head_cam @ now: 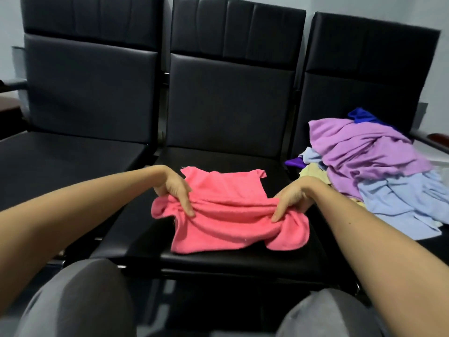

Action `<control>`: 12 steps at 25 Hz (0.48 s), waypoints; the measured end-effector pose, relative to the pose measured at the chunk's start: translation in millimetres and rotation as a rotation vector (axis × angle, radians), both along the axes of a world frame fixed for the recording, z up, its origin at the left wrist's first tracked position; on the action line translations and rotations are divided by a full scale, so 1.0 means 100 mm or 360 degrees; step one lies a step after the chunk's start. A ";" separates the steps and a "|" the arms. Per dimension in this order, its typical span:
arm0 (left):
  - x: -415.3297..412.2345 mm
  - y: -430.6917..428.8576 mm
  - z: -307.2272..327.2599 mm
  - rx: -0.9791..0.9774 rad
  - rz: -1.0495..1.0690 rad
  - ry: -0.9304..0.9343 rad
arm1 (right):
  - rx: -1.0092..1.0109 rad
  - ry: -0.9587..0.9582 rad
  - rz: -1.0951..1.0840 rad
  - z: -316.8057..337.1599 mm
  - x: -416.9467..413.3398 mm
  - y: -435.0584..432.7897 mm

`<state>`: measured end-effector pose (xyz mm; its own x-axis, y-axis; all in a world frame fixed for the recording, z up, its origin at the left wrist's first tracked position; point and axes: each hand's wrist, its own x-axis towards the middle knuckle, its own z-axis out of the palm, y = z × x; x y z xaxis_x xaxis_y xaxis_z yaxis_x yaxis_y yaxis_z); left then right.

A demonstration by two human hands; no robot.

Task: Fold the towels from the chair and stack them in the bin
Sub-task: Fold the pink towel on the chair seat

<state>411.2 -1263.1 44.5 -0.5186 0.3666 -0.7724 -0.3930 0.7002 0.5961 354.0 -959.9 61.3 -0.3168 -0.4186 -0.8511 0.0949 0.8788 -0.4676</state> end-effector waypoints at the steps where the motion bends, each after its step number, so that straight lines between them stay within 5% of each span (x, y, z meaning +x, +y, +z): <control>1: -0.07 0.03 -0.03 -0.0112 0.0014 0.0021 | 0.0075 0.0185 -0.0033 -0.02 -0.06 -0.06; 3: -0.37 0.04 0.01 -0.0381 0.0174 0.0328 | 0.0157 0.0841 -0.0206 0.06 -0.37 -0.24; 7: -1.05 -0.07 0.75 -0.0631 0.0770 0.1550 | -0.0154 0.1964 -0.0598 0.82 -0.91 -0.61; 12: -1.11 -0.19 2.13 -0.0429 0.1255 0.2498 | -0.0728 0.2502 -0.0991 1.93 -0.89 -0.76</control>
